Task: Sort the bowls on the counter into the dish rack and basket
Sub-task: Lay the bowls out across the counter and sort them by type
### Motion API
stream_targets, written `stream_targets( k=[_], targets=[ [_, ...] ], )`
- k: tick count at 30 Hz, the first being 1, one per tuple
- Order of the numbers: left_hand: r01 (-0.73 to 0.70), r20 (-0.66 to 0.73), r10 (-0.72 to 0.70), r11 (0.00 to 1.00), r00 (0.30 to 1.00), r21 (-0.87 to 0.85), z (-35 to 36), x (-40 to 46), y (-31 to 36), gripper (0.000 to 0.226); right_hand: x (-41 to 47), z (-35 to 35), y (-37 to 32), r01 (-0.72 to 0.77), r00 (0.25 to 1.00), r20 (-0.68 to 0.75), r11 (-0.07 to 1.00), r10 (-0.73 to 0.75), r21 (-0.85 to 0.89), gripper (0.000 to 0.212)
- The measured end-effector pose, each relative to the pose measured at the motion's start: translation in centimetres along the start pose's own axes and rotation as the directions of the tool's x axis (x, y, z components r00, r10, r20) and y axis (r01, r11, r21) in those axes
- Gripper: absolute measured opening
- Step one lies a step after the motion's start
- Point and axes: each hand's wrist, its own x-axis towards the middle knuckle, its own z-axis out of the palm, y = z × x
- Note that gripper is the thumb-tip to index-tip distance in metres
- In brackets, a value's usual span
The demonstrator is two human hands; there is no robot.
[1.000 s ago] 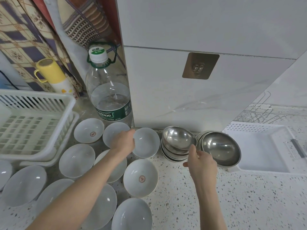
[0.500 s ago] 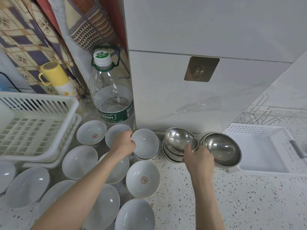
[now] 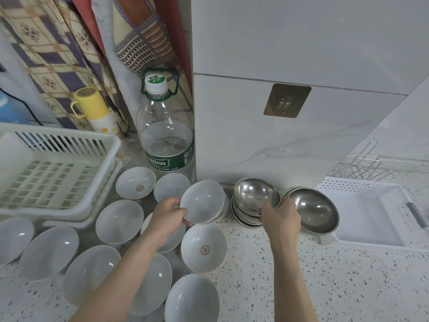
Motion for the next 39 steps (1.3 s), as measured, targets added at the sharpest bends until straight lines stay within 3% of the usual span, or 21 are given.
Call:
stream_targets(
  k=[8,15,26,39],
  targets=[
    [0.003,0.023,0.0,0.993,1.0,-0.118,-1.4,-4.1,-0.8,0.022,-1.8,-1.4,-0.8,0.151,0.987,-0.09,0.972,-0.136,0.179,0.045],
    [0.024,0.039,-0.016,0.98,0.999,-0.196,-2.0,-7.1,-2.6,0.019,-5.8,-3.3,2.1,0.175,0.981,-0.129,0.947,-0.145,0.27,0.047],
    [0.051,0.086,-0.035,0.981,0.996,-0.189,-3.2,-10.7,-6.0,0.019,-11.5,-2.2,11.6,-0.027,0.998,-0.057,0.981,0.039,0.193,0.041],
    [0.009,0.086,0.011,0.975,0.996,-0.222,-5.4,-12.7,-7.8,0.024,-9.9,1.9,12.5,-0.172,0.985,0.033,0.975,0.169,0.14,0.048]
  ],
)
